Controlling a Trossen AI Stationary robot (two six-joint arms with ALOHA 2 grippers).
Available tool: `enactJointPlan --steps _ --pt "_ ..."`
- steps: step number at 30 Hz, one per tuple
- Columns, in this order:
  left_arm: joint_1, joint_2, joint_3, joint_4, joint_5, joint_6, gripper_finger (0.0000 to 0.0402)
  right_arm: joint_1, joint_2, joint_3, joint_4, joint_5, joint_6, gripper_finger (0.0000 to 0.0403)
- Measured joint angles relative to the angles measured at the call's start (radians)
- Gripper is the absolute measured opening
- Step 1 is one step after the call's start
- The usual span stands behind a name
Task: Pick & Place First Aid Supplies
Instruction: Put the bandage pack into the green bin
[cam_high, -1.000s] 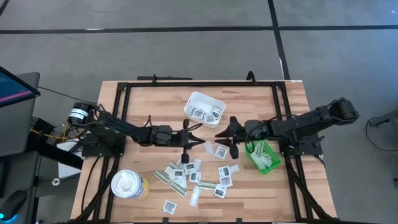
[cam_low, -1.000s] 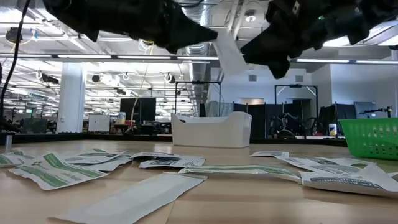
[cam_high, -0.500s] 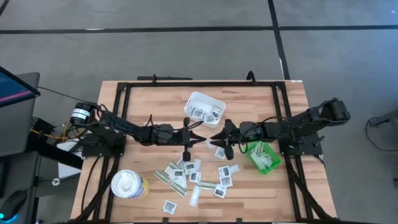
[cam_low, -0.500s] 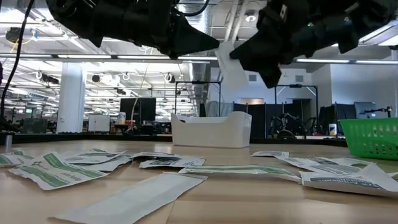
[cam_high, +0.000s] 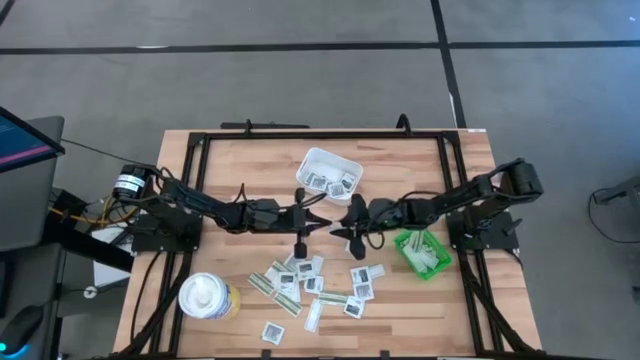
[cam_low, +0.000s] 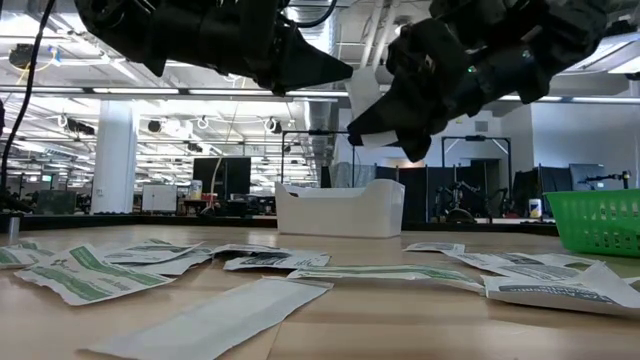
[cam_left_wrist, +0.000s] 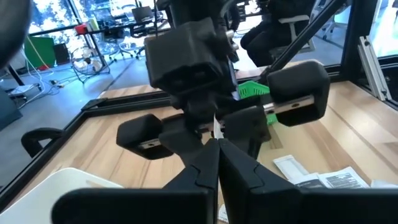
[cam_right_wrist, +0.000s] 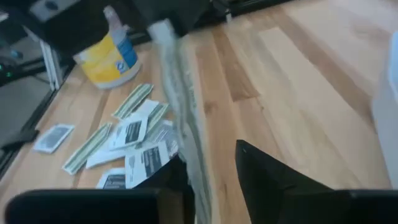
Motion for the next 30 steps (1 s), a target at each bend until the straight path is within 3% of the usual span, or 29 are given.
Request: enactJointPlan --steps 7,14,20,30 --pt "0.0 0.0 0.0 -0.005 0.0 0.0 0.0007 -0.001 0.002 0.044 -0.112 0.0 -0.005 0.0007" --pt "0.0 0.0 0.0 -0.007 0.0 0.0 0.001 0.016 0.002 0.128 -0.291 -0.007 -0.004 0.0002" --pt "0.0 0.0 0.0 -0.007 0.0 0.0 0.0015 0.041 0.001 0.254 -0.607 0.021 -0.003 0.0001" --pt "0.0 -0.001 0.0 -0.017 0.0 -0.019 0.0014 0.161 -0.028 0.45 -1.197 0.24 0.163 0.0001"
